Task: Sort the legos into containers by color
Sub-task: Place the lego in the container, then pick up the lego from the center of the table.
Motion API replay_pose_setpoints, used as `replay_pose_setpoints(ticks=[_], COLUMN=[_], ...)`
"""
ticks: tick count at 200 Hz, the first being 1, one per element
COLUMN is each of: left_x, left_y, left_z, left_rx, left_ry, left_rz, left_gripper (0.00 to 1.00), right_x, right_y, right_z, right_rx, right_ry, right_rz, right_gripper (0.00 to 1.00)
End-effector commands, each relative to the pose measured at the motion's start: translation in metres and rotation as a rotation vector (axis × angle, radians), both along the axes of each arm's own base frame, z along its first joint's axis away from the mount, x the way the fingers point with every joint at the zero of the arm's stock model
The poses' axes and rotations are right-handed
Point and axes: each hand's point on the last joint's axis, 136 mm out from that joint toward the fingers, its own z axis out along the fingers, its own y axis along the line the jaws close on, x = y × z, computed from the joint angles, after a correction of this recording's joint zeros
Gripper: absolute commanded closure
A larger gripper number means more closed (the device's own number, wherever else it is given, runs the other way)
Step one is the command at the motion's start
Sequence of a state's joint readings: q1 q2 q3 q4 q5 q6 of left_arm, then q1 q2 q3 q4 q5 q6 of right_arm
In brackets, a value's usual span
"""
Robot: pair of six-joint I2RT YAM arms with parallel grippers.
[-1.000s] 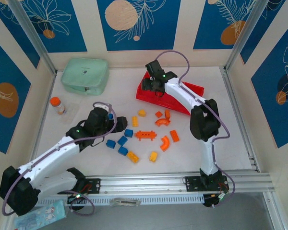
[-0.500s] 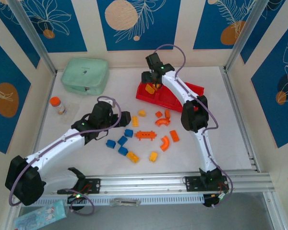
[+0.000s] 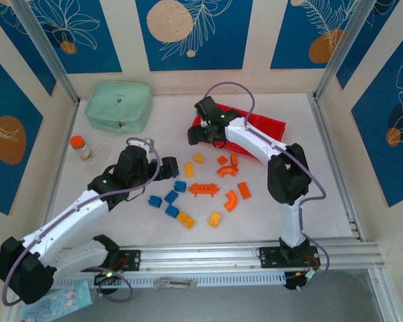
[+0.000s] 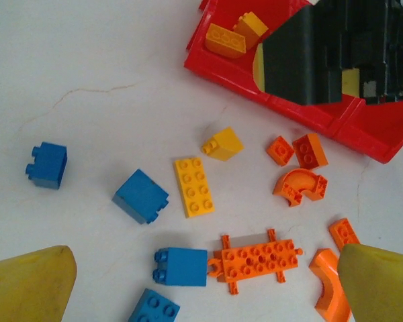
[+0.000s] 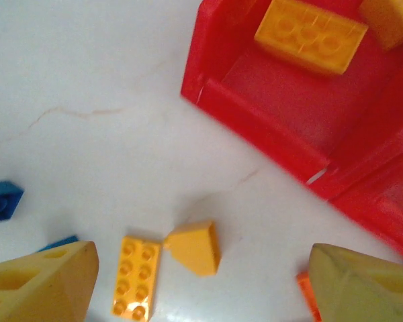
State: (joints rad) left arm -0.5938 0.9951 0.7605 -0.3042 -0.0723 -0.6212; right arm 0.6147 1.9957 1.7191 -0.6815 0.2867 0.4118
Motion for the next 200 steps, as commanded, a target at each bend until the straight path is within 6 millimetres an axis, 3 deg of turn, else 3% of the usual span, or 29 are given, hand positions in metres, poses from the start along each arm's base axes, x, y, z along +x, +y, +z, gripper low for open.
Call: replay_pose_setpoints(ticks=[1,28,55,115,200], left_x=[-0.01,-0.017,-0.024,-0.028,-0.027], left_y=[0.016,0.022,0.029,0.036,0.035], left_z=[-0.018,-0.025,-0.033,-0.031,-0.033], left_rx=[0.03,0.007,0.003,0.014,-0.004], left_ry=[0.044,0.05,0.059,0.056,0.065], left_rz=[0.039,0.062,0.086,0.106,0.114], left_gripper=[0.01,0.01,0.01,0.01,0.01], right_x=[-0.018,-0.035,-0.039,-0.022,-0.007], right_y=[0.013,0.019,0.021,0.018,0.013], right_z=[-0.007,-0.032,-0.053,-0.078,-0.098], right_rx=[0.053,0.043,0.023,-0.06,-0.109], right_ry=[0.032,0.085,0.118,0.11,0.113], right_rz=[0.004,0.004,-0.006,-0.039,-0.031], right_gripper=[0.17,0.16,0.16,0.19,0.37])
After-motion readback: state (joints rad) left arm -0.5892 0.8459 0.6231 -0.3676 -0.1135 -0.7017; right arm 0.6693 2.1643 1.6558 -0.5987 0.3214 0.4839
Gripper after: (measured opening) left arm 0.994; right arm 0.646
